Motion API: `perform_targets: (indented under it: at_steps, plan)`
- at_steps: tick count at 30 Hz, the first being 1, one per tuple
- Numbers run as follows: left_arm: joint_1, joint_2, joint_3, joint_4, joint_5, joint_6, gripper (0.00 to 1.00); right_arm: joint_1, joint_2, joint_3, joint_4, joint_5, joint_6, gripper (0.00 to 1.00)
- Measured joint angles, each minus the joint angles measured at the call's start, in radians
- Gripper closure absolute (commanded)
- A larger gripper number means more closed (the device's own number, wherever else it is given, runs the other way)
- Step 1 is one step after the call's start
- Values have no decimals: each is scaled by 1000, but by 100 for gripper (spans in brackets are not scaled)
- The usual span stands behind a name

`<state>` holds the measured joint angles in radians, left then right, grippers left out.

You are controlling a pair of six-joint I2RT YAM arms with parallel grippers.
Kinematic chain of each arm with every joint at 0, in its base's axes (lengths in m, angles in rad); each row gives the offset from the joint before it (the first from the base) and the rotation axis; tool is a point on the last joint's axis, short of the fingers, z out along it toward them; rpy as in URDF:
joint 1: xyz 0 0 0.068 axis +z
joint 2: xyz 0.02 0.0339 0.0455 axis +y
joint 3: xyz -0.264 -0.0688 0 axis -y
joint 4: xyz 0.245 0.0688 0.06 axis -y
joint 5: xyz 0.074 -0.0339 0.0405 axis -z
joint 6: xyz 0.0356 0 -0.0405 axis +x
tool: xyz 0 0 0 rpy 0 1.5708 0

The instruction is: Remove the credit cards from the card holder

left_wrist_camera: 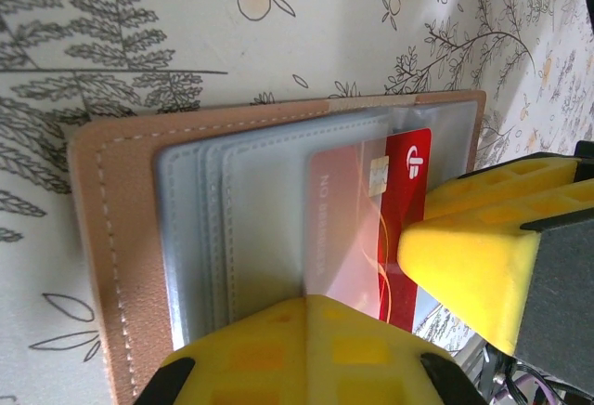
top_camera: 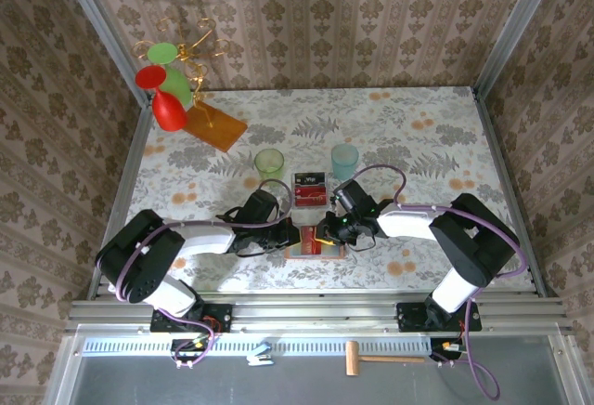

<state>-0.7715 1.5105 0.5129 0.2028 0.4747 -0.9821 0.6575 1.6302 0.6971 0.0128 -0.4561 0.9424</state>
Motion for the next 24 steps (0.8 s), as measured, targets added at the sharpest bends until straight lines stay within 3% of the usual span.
perform_targets:
  at_steps: [24]
  plan:
    - [-7, -23, -25, 15, -12, -10, 95, -61, -110, -26, -80, 0, -61, 91]
